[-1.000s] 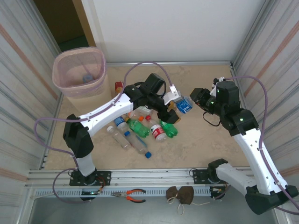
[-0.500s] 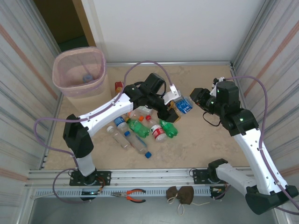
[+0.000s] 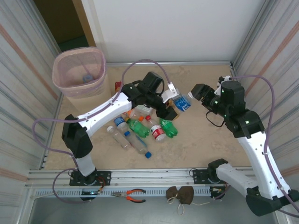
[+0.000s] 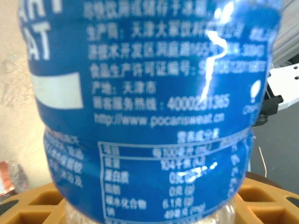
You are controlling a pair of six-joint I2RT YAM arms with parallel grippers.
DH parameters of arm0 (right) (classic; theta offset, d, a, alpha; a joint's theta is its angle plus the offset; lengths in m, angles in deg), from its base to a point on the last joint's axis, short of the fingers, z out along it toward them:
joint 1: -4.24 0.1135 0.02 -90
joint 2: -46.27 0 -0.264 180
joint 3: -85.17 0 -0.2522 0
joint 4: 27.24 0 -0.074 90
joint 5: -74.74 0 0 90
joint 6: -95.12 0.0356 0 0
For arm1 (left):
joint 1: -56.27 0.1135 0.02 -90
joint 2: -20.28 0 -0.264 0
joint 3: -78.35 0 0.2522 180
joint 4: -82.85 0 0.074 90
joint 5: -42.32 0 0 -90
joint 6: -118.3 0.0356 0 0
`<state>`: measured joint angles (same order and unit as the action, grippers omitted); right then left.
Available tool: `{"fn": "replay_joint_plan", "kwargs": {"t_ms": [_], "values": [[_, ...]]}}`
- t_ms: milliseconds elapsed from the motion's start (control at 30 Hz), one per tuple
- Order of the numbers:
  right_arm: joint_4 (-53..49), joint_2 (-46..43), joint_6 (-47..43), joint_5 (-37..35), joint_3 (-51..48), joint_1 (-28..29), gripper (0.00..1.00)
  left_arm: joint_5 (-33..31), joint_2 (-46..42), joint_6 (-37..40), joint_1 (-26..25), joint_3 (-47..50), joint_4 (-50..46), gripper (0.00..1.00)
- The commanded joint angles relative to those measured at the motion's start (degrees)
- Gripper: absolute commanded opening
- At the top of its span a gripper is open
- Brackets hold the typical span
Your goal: Put the plastic bottles in the bin
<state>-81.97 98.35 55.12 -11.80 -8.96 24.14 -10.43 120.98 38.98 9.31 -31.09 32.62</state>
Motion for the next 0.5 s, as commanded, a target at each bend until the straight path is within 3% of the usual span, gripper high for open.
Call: {"fn": "replay_joint_plan", "kwargs": {"t_ms": [0, 267, 467], "values": [[-2.7, -1.7, -2.4, -4.0, 2.5, -0.4, 0.66, -1.6, -5.1, -0.6, 2.3, -1.5, -1.1, 0.53], [-4.0, -2.0, -3.4, -3.6, 2.9, -2.2, 0.65, -5.0, -12.3, -4.0, 11.0, -2.1, -3.7, 0.53], [-4.0, -1.5, -3.4, -2.8, 2.5, -2.6, 0.65, -6.1, -17.4, -6.8, 22.2, -3.9, -7.3, 0.53]]}}
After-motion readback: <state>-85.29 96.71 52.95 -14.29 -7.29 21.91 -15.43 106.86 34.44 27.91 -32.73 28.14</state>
